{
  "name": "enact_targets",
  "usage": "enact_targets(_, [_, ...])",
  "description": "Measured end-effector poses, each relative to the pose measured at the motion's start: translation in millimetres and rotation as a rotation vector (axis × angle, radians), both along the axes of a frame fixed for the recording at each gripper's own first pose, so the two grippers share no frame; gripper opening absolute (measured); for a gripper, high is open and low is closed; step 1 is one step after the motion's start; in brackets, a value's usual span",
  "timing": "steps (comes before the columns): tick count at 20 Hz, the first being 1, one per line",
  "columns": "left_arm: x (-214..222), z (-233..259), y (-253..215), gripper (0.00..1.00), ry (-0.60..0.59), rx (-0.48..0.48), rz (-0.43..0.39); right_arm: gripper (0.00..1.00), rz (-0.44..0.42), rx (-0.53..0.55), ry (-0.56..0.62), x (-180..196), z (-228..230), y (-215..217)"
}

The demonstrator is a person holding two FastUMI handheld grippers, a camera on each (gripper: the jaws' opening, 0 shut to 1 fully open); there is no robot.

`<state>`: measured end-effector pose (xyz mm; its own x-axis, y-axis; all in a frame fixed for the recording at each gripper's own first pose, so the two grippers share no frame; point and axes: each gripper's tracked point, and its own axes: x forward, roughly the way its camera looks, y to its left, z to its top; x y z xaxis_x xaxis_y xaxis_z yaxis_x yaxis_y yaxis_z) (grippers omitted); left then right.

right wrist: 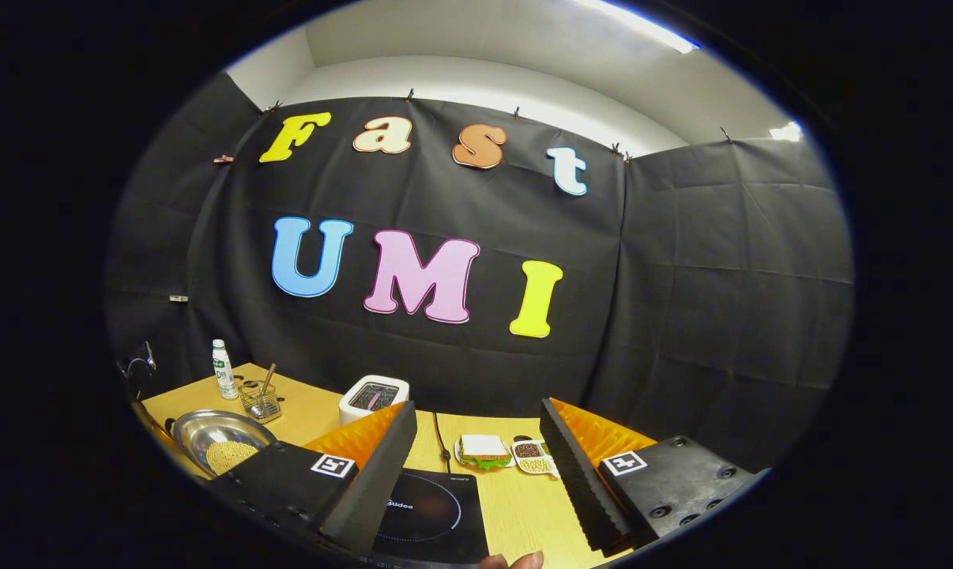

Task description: First push the handle of the pot to place it horizontally, then grasp the pot with both hands and set it on the induction cooktop.

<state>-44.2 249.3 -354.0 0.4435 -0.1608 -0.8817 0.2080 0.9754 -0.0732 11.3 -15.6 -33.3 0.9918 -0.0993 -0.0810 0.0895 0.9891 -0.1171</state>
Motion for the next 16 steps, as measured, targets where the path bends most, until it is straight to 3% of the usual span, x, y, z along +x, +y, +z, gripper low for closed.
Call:
enact_targets(8, [39.0, -14.7, 36.7, 0.05, -0.018, -0.045, 0.118, 0.98, -0.017, -0.042, 0.032, -4.5, -8.6, 3.4])
enact_targets(16, [87.5, -27.8, 57.8, 0.05, -0.017, -0.003, 0.115, 0.98, -0.039, -0.069, 0.054, -9.4, -12.0, 1.9])
